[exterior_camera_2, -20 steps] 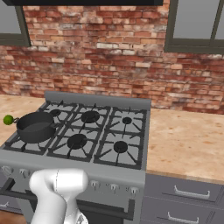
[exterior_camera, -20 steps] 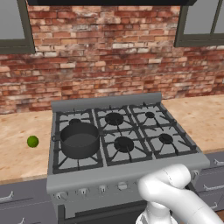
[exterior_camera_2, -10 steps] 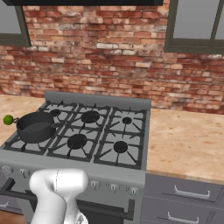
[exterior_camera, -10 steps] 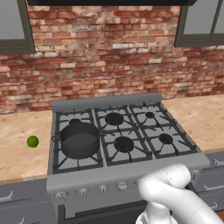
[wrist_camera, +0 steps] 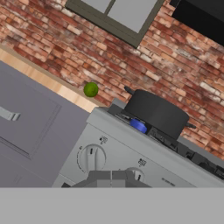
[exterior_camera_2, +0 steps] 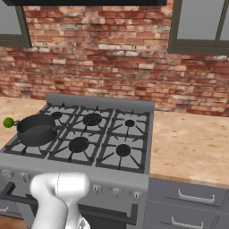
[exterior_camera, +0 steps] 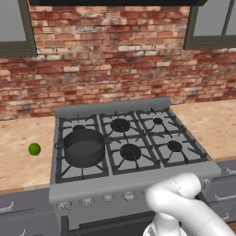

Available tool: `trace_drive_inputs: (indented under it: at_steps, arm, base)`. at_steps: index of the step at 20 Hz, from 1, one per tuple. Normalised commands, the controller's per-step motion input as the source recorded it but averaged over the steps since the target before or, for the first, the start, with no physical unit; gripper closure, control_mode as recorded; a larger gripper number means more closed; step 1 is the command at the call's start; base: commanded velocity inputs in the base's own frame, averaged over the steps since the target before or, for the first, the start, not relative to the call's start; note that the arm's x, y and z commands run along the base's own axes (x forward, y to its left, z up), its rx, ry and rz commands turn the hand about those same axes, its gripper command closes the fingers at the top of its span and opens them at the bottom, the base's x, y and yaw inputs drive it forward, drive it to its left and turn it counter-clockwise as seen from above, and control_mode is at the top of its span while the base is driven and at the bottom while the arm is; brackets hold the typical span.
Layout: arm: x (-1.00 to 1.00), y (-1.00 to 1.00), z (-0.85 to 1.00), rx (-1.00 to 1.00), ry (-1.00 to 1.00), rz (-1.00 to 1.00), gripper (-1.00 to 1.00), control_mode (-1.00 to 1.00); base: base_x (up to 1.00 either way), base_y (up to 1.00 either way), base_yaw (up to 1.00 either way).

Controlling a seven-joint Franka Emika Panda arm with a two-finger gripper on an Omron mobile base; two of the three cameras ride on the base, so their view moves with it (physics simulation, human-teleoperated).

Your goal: Turn on the burner for the pot on the stove. Wait thirty seconds for the pot to heat up. Then add the lime to the pot.

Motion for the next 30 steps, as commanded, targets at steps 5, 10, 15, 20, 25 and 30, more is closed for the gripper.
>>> trace_drive_inputs:
  at_steps: [5, 10, 15, 20, 25, 30]
  arm:
    - [0.0, 0.0, 0.0, 0.0, 0.0, 0.0, 1.0, -1.0]
    - [0.0, 0.0, 0.0, 0.0, 0.0, 0.0, 1.0, -1.0]
    - [0.0, 0.0, 0.0, 0.0, 0.0, 0.0, 1.0, -1.0]
    - [0.0, 0.0, 0.0, 0.0, 0.0, 0.0, 1.0, -1.0]
    - [0.0, 0.0, 0.0, 0.0, 0.0, 0.0, 1.0, -1.0]
    - [0.0, 0.0, 0.0, 0.0, 0.0, 0.0, 1.0, -1.0]
  base:
    - [0.0, 0.0, 0.0]
    - [0.0, 0.0, 0.0]
    - [0.0, 0.0, 0.0]
    - [0.0, 0.0, 0.0]
    - [0.0, 0.0, 0.0]
    - [0.0, 0.0, 0.0]
